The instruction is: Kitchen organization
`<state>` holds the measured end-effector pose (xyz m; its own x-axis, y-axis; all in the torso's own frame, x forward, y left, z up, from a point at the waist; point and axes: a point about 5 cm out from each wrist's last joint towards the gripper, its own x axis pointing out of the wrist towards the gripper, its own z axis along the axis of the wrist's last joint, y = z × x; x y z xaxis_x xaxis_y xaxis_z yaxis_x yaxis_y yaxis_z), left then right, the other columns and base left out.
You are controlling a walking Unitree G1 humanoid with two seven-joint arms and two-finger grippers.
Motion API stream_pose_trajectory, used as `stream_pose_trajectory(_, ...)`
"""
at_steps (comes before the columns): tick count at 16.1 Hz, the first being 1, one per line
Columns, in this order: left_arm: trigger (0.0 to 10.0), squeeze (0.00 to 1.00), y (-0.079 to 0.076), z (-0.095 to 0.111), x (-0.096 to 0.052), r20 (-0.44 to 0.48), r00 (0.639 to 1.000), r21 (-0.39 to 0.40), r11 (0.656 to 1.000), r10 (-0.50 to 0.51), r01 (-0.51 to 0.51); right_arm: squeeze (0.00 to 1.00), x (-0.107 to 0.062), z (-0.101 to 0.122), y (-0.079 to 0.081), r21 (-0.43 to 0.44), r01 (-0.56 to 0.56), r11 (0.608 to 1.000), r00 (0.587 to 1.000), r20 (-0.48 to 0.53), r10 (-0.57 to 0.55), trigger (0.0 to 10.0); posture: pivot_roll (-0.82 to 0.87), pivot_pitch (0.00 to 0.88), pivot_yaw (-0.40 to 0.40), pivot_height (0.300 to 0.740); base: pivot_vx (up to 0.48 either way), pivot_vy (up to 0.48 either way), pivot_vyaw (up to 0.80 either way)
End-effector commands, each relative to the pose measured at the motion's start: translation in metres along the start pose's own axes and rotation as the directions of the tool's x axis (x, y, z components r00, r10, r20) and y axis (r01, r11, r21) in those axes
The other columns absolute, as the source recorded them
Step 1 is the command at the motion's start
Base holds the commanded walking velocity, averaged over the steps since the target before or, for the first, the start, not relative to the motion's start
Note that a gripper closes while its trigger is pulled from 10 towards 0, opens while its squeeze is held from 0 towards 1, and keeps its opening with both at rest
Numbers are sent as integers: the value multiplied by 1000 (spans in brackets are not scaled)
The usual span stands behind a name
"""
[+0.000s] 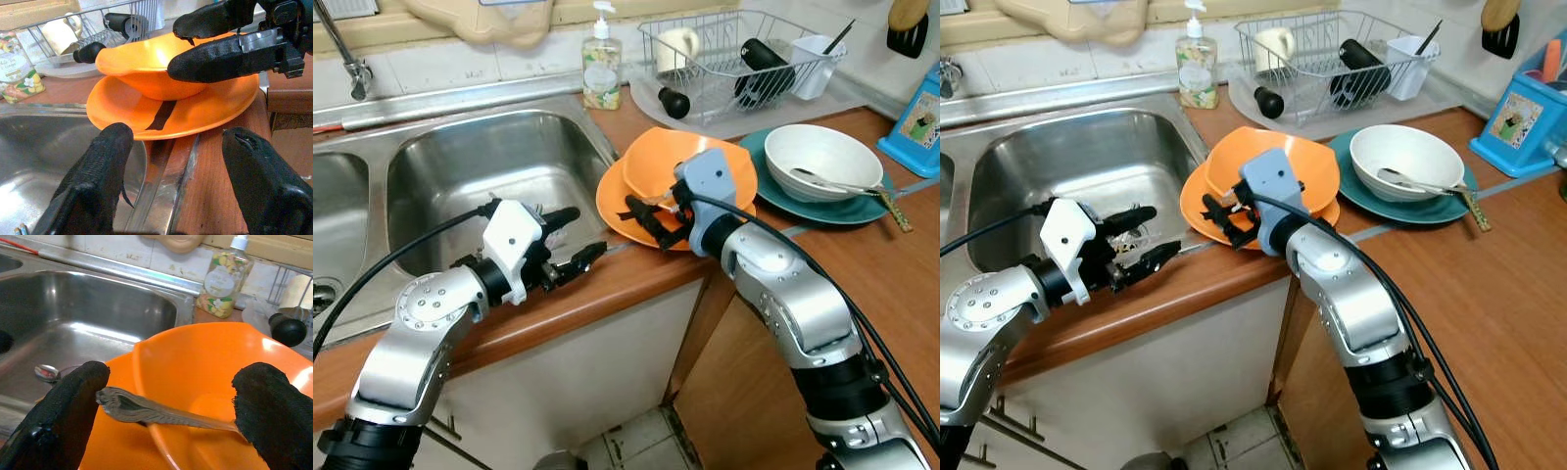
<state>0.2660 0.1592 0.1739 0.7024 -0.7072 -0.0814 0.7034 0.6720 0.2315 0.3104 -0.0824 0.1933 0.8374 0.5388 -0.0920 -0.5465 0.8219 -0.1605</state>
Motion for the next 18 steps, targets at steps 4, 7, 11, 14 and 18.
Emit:
stream_pose_trajectory(4,10000,949,2,5,0,4,1000,27,1000,5,-5,0,-2,3,-17,1,120,993,993,-5,-120,10000,-15,0,23,740,0,0,0)
stream_pose_trajectory(7,10000,945,4,6,-2,-2,1000,34,999,11,-11,0,-7,7,-19,-6,129,992,992,-1,-129,10000,-16,0,21,740,0,0,0)
stream_pose_trajectory(11,10000,941,6,7,-4,-7,1000,44,999,14,-14,0,-19,8,-24,-19,144,989,989,-12,-144,10000,-19,0,25,740,0,0,0)
stream_pose_trajectory(14,10000,933,2,9,-2,-1,1000,39,999,-1,1,0,-32,5,-29,-22,163,986,986,-40,-164,10000,-23,0,29,740,0,0,0)
stream_pose_trajectory(18,10000,871,-3,10,1,10,1000,27,999,-20,20,0,-50,-2,-42,-34,223,974,971,-78,-225,10000,-33,0,33,740,0,0,0)
